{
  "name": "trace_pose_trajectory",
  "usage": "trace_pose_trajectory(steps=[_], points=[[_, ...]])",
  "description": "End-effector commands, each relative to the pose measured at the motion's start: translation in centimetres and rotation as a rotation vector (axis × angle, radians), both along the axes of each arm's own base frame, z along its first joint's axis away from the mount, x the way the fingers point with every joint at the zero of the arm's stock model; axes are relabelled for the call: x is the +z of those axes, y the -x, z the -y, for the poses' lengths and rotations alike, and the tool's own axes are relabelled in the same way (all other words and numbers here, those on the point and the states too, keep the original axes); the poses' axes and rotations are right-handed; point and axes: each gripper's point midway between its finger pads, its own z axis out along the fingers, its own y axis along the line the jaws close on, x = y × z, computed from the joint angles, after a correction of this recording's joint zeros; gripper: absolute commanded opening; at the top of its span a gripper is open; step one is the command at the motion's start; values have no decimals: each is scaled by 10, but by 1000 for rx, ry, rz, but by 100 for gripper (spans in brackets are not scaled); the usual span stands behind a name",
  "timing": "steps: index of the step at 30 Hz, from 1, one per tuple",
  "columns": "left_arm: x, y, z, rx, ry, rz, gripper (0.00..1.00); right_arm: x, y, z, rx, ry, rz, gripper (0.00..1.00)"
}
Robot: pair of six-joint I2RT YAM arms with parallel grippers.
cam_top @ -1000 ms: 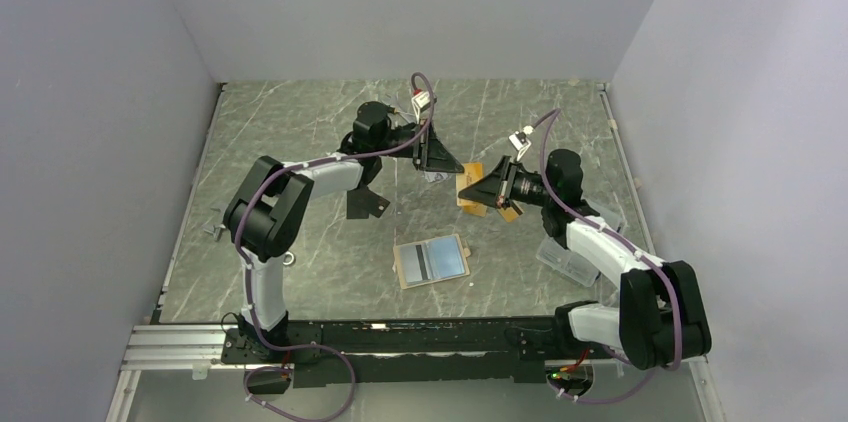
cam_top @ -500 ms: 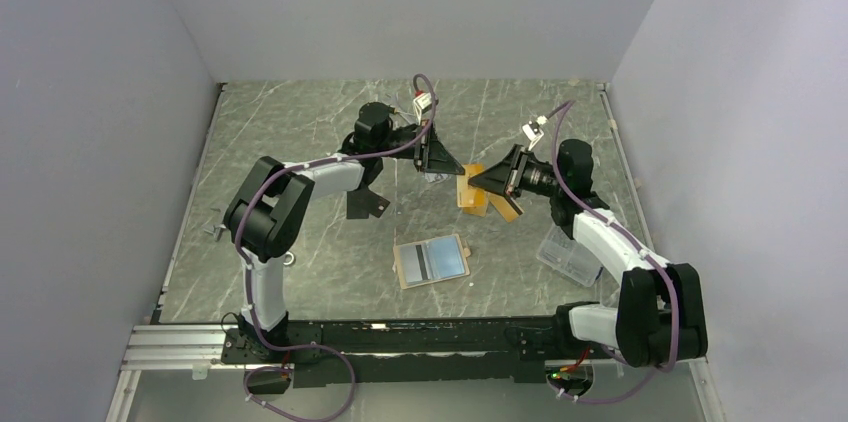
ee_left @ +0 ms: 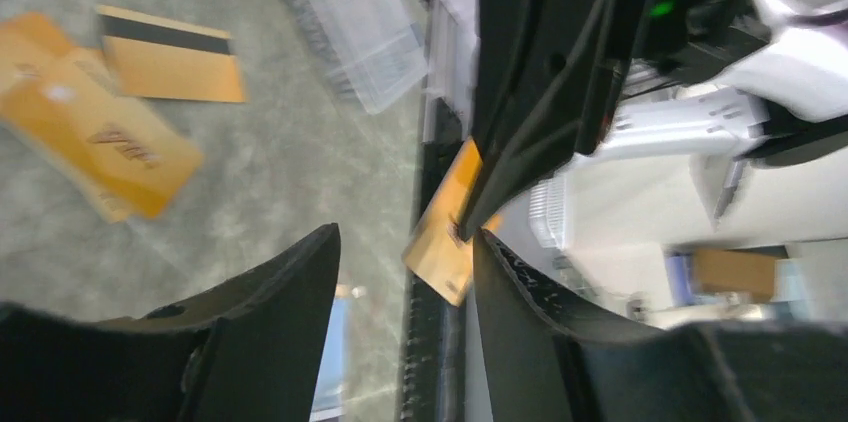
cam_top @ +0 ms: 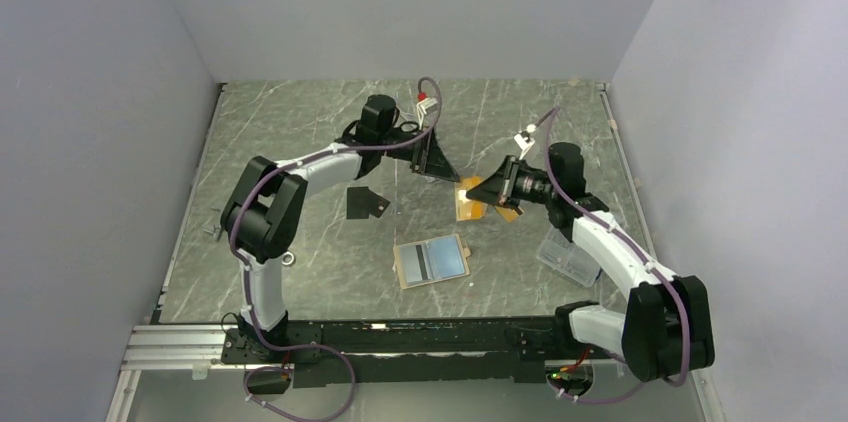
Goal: Put the credit cards into the card holder
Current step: Insert the credit card into the card holder.
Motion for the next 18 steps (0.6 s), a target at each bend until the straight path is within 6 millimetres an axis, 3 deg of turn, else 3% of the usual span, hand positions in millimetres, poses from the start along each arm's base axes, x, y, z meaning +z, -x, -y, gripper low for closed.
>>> trace_pose_trajectory(steps=[1, 5, 9, 18], points=[[-10, 14, -40, -105, -184, 313, 57, -48, 24, -11, 26, 253, -67, 0], [-49, 31, -78, -208, -381, 490, 55, -85, 41, -19, 45, 374, -118, 0], [-82, 52, -105, -269, -518, 531, 54, -108, 46, -11, 20, 476, -131, 0], [-121, 85, -101, -331, -698, 768, 51, -128, 43, 4, -29, 569, -110, 0]])
